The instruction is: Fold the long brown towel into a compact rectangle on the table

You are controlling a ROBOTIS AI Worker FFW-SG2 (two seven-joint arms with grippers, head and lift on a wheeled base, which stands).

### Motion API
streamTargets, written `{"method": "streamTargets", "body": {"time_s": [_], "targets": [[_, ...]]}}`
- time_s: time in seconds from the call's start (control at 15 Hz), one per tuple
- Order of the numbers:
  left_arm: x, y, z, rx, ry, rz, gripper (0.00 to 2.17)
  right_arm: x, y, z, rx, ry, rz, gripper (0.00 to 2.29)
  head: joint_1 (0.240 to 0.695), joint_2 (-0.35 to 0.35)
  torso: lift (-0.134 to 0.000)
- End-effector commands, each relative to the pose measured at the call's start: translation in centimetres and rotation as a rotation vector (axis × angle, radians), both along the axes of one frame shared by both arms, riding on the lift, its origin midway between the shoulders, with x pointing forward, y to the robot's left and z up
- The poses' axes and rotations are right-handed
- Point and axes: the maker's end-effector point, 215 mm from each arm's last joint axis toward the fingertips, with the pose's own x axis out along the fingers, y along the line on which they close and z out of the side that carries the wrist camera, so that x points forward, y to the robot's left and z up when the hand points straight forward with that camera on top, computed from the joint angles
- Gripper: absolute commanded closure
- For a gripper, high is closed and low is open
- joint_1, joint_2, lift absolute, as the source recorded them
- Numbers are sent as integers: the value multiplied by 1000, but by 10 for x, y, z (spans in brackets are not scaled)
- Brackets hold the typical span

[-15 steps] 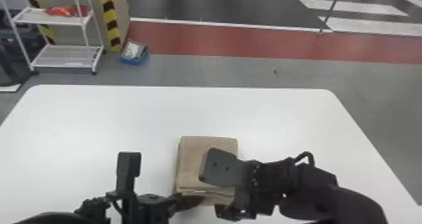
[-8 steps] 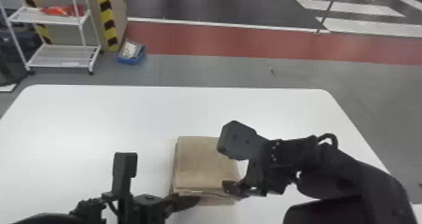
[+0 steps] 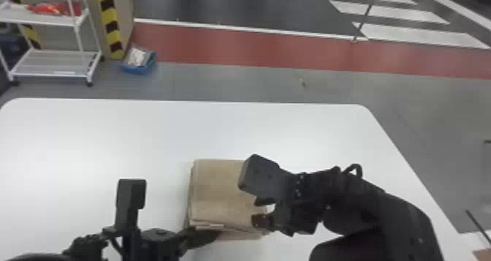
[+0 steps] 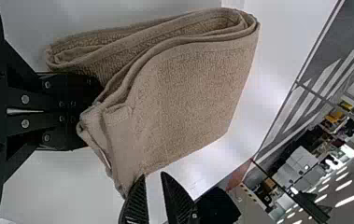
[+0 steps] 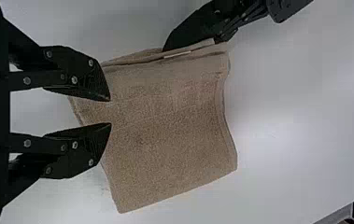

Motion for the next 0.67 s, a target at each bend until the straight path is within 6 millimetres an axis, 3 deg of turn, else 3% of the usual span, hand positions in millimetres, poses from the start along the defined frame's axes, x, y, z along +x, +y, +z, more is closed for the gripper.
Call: {"method": "streamTargets", "body": {"time_s": [0.0,0.27,0.33,0.4,0.47,0.53,0.6], "targets": [[-3,0,-1,4,10,-6,2013,-4,-1,-5,-11,11,4,842,695,-199,-124],[-10,3,3,15,22,-18,2007,-5,0,-22,-50,30,20,842,695,-203,-124],[-17,5,1,35,43,-32,1841,-4,0,-23,-50,32,19,842,695,-203,-124],[-20,9,1,52,48,-39,1332,-3,1,-23,-48,30,19,842,695,-203,-124],[-20,11,7,55,32,-46,566,-2,2,-22,-48,30,18,842,695,-200,-124],[-25,13,5,67,44,-47,97,-1,3,-21,-48,26,22,842,695,-197,-124],[-26,14,7,74,38,-50,60,-1,3,-21,-47,27,23,842,695,-193,-124]]}}
